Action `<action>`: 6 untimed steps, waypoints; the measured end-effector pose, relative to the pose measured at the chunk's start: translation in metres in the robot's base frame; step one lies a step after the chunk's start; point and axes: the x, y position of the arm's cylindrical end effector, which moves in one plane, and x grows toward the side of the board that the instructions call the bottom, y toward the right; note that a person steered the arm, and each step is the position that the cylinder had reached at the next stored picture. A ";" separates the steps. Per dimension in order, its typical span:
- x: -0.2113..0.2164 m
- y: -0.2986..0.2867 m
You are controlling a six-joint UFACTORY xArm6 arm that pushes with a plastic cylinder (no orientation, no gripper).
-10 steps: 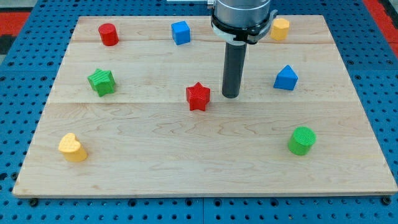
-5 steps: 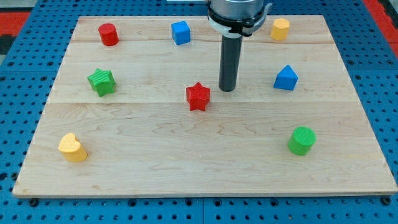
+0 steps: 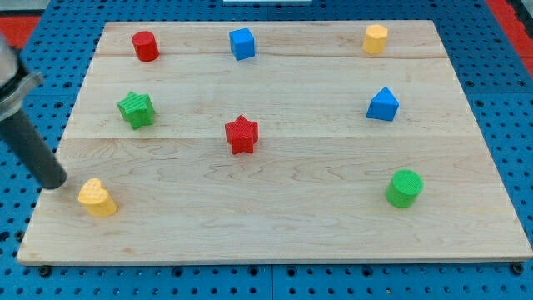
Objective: Push the yellow heart to the bottom side of the red star
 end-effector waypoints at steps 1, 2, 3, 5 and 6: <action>0.020 0.045; 0.020 0.110; 0.020 0.171; 0.024 0.211; 0.026 0.258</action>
